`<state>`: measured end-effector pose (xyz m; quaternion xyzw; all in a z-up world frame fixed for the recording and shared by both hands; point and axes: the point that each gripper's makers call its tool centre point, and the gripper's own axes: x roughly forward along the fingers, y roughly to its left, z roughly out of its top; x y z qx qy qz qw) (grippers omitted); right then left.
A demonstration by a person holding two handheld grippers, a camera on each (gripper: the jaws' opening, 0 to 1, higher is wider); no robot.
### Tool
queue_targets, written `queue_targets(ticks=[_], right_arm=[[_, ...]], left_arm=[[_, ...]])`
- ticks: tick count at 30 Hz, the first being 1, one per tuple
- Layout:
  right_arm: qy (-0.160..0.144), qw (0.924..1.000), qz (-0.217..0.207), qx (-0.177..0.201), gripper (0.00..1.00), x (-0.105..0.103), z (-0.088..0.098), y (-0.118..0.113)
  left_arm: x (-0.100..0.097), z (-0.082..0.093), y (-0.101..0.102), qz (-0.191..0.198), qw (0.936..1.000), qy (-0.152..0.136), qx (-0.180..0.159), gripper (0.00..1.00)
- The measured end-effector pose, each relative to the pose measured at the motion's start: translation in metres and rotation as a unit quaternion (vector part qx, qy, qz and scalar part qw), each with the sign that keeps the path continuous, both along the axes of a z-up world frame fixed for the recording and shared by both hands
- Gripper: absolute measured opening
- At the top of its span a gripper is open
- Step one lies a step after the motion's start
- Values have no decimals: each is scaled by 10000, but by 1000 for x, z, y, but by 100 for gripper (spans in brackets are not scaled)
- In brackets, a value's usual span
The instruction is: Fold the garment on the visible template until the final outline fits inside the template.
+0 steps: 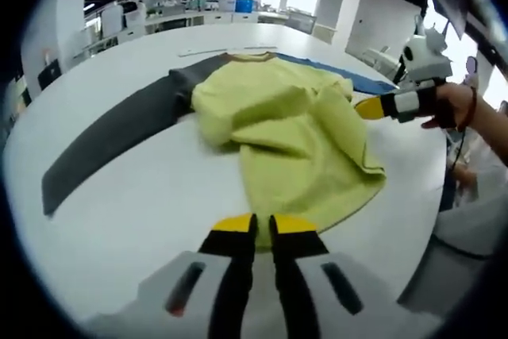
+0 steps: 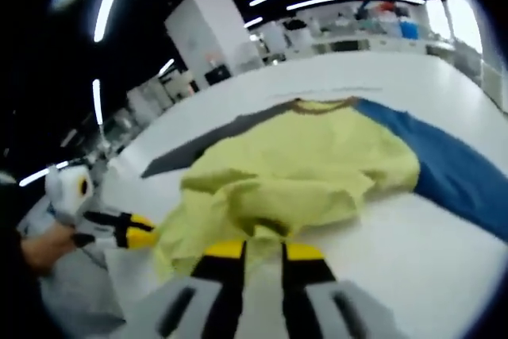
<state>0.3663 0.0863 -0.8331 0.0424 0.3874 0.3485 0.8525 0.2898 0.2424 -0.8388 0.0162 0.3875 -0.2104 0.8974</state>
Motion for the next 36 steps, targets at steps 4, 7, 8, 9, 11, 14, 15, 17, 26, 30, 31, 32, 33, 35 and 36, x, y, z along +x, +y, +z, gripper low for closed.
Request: queue_targets(ticks=[4,7,8,9,11,14,15,17,26,30,31,32,33,35,36], right_arm=[[-172,9995,66,-261,4,3,-4,-1],[-247,9991,94,-329,0,3,-1,-3],[-292,9990,108,-330,0,4,0,-3],[-318,9989,100,-337,0,6,1,-5],[-384,9988,61,-304,0,8,6,-9],[-373,9988,79,-303,0,5,12,-14],[-367,9987,101,-335,0,2,14,-17],[-248,9991,108,-318,0,-3,17,-24],[-299,9988,277,-271,0,-25,35,-56],[-375,9984,307,-304,0,-37,45,-68],[-376,9983,310,-304,0,-37,45,-70],[-376,9983,313,-309,0,-38,46,-73],[-373,9983,319,-325,0,-42,48,-77],[-371,9982,300,-355,0,-48,51,-83],[-360,9983,286,-361,0,-51,52,-85]], left_arm=[[0,0,-1,-17,10000,20,8,3],[0,0,-1,-16,10000,17,15,1],[0,0,-1,-20,10000,20,20,1],[0,1,-1,-18,10000,13,32,0],[0,2,-1,-23,10000,-5,48,0],[-2,6,0,-51,10000,-50,59,0],[-3,8,0,-53,9999,-76,66,0],[-5,13,0,-60,9999,-113,51,0],[-20,29,-1,-78,9998,-156,11,0],[-24,32,2,-37,9998,-176,-23,0],[-24,33,4,4,9998,-191,-39,0],[-26,35,6,39,9997,-225,-42,0],[-27,38,8,63,9997,-246,-48,0],[-30,43,8,124,9995,-269,-88,0],[-32,45,10,140,9995,-271,-106,0]])
